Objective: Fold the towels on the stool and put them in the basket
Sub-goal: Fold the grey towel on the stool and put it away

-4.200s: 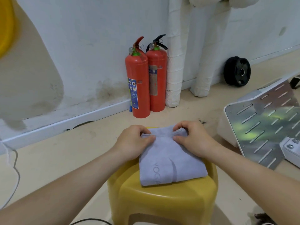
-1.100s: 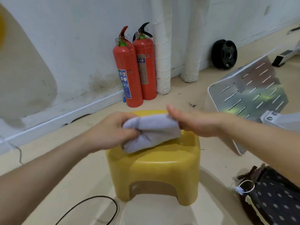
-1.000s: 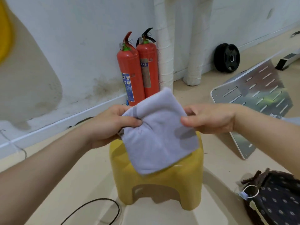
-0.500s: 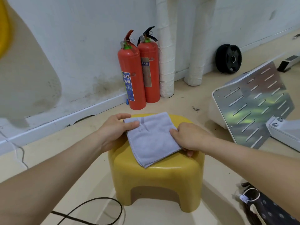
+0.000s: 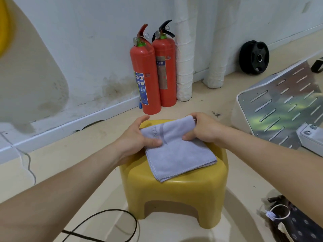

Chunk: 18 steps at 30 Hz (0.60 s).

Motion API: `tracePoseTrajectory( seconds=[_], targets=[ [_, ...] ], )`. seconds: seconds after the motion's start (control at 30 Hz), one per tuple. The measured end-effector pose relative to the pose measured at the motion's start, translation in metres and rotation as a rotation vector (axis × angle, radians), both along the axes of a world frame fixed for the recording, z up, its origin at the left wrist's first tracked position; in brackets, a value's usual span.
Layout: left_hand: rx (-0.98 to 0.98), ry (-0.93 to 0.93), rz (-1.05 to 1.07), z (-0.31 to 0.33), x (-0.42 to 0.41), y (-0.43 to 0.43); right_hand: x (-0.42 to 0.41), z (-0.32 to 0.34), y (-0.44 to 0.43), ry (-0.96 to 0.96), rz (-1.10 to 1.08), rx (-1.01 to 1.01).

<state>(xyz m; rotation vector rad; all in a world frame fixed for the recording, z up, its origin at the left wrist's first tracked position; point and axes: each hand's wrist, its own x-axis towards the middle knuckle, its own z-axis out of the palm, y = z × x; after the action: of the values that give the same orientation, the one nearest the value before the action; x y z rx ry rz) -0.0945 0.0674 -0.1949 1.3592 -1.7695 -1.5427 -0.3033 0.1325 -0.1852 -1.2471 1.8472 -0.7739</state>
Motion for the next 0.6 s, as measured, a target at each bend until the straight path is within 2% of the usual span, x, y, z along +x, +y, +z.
tracePoseTrajectory(
  seconds=[0.07, 0.13, 0.2, 0.3, 0.37, 0.4, 0.43, 0.53, 0.6],
  targets=[
    [0.062, -0.028, -0.064, 0.001, 0.004, -0.002, -0.002, -0.001, -0.001, -0.024, -0.01, 0.001],
    [0.009, -0.077, -0.113, 0.001, 0.003, -0.001, -0.004, 0.0, 0.0, -0.028, 0.017, -0.02],
    [-0.218, -0.158, -0.13, -0.001, 0.001, 0.001, -0.004, 0.004, 0.001, -0.078, 0.028, -0.048],
    [-0.725, -0.245, -0.155, 0.0, -0.003, 0.003, -0.004, 0.009, 0.002, -0.268, 0.009, -0.024],
    [-0.902, -0.272, -0.165, -0.005, -0.005, 0.002, -0.004, 0.007, 0.006, -0.375, 0.02, -0.006],
    [-0.865, -0.269, -0.132, -0.008, -0.004, 0.001, -0.004, 0.004, 0.009, -0.418, 0.025, -0.007],
    [-0.747, -0.241, -0.08, -0.01, -0.003, 0.001, -0.005, 0.001, 0.011, -0.461, 0.023, -0.016],
    [-0.31, -0.048, -0.057, -0.009, 0.003, -0.003, -0.012, -0.008, 0.015, -0.577, 0.001, -0.045],
    [-0.27, 0.001, -0.11, -0.008, 0.005, -0.004, -0.015, -0.009, 0.018, -0.581, 0.054, -0.061]
  ],
)
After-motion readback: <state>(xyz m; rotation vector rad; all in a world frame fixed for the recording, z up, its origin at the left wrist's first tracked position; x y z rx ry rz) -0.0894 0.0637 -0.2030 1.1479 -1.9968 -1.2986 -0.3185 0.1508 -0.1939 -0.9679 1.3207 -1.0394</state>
